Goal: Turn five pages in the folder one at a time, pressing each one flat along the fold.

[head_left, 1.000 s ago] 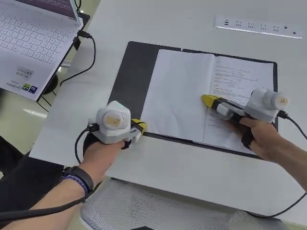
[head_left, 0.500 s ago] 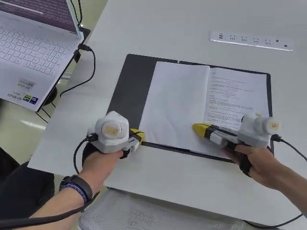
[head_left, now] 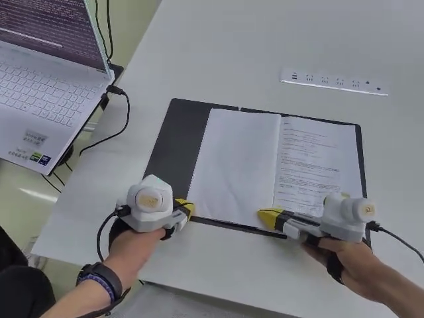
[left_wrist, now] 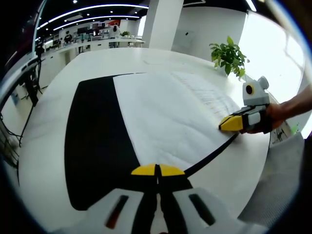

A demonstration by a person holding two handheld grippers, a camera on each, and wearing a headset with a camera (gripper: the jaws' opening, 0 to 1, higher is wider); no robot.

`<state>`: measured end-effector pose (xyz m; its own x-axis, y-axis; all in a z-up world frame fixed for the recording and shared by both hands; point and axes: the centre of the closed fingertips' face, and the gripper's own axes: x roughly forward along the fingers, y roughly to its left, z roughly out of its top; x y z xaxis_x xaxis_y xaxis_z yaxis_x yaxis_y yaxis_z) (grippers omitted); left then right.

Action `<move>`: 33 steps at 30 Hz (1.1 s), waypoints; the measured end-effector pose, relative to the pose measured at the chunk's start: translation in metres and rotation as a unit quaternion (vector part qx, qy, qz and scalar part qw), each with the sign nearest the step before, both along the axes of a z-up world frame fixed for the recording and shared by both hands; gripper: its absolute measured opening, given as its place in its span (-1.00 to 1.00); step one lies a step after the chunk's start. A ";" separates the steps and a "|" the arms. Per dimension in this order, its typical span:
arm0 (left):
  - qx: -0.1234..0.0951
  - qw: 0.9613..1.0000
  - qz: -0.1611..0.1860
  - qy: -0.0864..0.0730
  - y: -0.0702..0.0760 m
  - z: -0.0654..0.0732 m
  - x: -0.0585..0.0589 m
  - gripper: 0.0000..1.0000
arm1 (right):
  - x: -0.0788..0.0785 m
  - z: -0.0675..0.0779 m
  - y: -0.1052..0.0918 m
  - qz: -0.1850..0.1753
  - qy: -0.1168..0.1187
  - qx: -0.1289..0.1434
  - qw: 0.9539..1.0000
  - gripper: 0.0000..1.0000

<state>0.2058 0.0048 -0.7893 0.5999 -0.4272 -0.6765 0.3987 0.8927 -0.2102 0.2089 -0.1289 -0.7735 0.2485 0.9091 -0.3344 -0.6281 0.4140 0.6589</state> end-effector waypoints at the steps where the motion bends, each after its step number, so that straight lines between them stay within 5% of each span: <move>1: 0.000 1.000 0.000 0.000 0.000 0.000 0.000 -1.00 | -0.003 -0.001 -0.001 0.001 0.001 -0.002 1.000 -1.00; 17: 0.000 1.000 0.005 0.005 0.001 0.000 0.000 -1.00 | -0.022 -0.007 -0.004 -0.001 0.011 -0.017 1.000 -1.00; 23: 0.001 1.000 0.007 0.010 0.000 0.000 0.001 -1.00 | -0.053 -0.021 -0.003 0.043 0.019 -0.058 0.997 -1.00; 29: 0.008 1.000 0.002 0.024 -0.003 0.001 -0.002 -1.00 | -0.053 -0.004 -0.005 0.012 0.026 -0.027 0.999 -1.00; 33: 0.002 1.000 -0.001 0.013 -0.009 0.011 -0.003 -1.00 | -0.050 0.007 -0.010 0.003 0.007 -0.033 0.999 -1.00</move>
<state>0.2027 -0.0040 -0.7785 0.5814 -0.4265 -0.6929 0.3953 0.8924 -0.2176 0.1590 -0.1385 -0.7664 0.2376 0.8868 -0.3963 -0.6224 0.4523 0.6388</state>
